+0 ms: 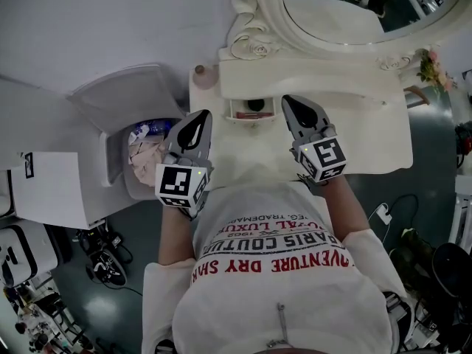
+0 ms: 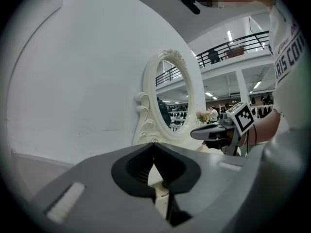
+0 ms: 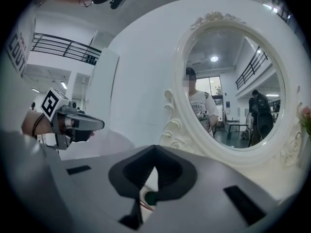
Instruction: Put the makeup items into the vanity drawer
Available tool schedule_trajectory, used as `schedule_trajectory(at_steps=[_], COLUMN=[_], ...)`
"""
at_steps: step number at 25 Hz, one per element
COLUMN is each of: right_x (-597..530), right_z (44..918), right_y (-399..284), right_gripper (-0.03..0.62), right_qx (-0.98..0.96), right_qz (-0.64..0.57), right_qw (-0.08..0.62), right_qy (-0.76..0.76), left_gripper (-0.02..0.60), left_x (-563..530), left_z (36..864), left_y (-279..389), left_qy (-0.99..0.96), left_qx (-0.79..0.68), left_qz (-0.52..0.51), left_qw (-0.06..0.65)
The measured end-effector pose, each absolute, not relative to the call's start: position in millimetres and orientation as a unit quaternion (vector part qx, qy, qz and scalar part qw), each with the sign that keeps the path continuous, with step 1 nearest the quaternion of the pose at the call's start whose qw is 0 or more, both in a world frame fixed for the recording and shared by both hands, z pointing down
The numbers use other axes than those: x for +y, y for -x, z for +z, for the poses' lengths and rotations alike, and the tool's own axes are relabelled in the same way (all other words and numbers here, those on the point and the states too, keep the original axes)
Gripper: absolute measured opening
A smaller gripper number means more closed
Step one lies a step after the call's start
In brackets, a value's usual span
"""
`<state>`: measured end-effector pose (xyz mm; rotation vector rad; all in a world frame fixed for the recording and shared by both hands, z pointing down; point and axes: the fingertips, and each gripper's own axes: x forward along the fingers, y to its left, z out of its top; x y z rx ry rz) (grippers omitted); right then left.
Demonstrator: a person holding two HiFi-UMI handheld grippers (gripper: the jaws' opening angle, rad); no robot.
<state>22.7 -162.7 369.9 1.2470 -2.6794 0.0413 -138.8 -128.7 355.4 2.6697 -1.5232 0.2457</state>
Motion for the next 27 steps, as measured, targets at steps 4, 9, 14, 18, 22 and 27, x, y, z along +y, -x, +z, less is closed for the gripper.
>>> schedule_trajectory(at_steps=[4,9,14,18,22,27], right_x=[-162,-166,-167,-166,-165,-163], right_z=[372,375,377,378,376,373], right_y=[-20,-16,-16,-16,-16,-18], right_gripper=[0.008,0.008,0.008,0.008,0.008,0.008], right_qx=[-0.904,-0.900,-0.896,-0.896,-0.895,-0.895], right_qz=[0.012,0.010,0.014,0.022,0.025,0.019], right_qw=[0.095,0.101,0.102,0.097,0.095,0.095], right_qy=[-0.418,-0.423,-0.431,-0.433,-0.435,-0.436], left_gripper=[0.011,0.011,0.011,0.011,0.011,0.011], left_x=[-133,-137,-140,-141,-140,-140], left_z=[354,354,357,357,353,351], left_y=[142,146,150,149,145,139], left_qy=[-0.865,-0.865,-0.864,-0.865,-0.870,-0.874], left_qx=[-0.495,-0.495,-0.497,-0.495,-0.487,-0.480], left_qz=[0.077,0.077,0.076,0.073,0.069,0.070], left_qw=[0.028,0.028,0.030,0.031,0.028,0.022])
